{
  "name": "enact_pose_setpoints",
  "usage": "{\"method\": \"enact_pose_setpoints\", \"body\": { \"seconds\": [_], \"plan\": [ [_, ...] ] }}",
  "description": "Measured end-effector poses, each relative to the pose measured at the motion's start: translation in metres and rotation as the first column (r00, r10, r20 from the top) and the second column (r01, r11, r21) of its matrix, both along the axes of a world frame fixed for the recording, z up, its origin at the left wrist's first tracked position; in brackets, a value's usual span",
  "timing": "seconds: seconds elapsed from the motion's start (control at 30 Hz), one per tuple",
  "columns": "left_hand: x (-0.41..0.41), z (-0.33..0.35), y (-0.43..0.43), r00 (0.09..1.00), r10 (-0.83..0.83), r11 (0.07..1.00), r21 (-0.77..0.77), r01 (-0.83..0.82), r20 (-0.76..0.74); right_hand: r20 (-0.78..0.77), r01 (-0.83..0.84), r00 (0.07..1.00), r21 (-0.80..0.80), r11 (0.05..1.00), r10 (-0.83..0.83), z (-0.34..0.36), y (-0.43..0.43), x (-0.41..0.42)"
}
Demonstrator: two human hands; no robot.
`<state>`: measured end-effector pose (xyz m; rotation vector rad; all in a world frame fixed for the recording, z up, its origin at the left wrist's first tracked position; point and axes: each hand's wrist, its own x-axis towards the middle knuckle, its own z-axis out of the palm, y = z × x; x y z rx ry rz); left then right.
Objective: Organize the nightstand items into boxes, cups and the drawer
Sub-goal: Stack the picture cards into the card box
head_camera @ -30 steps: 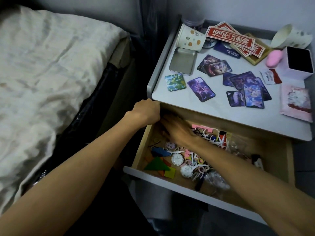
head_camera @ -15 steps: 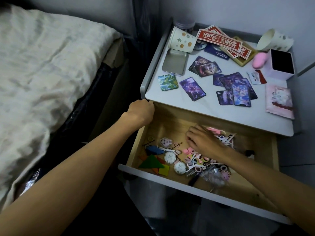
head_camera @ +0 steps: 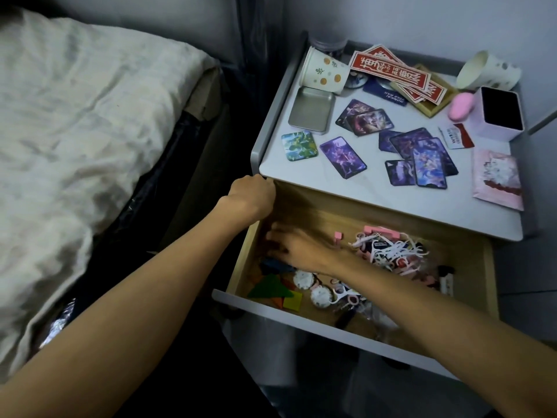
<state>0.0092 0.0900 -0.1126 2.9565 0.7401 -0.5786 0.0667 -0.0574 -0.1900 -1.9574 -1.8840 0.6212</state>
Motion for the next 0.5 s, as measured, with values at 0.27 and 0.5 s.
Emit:
{"method": "enact_pose_setpoints", "body": {
  "seconds": [0.27, 0.5],
  "plan": [
    [0.001, -0.002, 0.002, 1.000, 0.022, 1.000, -0.006, -0.022, -0.004, 0.065, -0.070, 0.995, -0.027, 0.997, 0.072, -0.017, -0.006, 0.001],
    [-0.001, 0.000, -0.001, 0.999, 0.032, 0.999, -0.007, -0.032, 0.005, 0.171, -0.048, 0.982, -0.204, 0.978, 0.084, -0.015, -0.057, 0.038]
  ]
}}
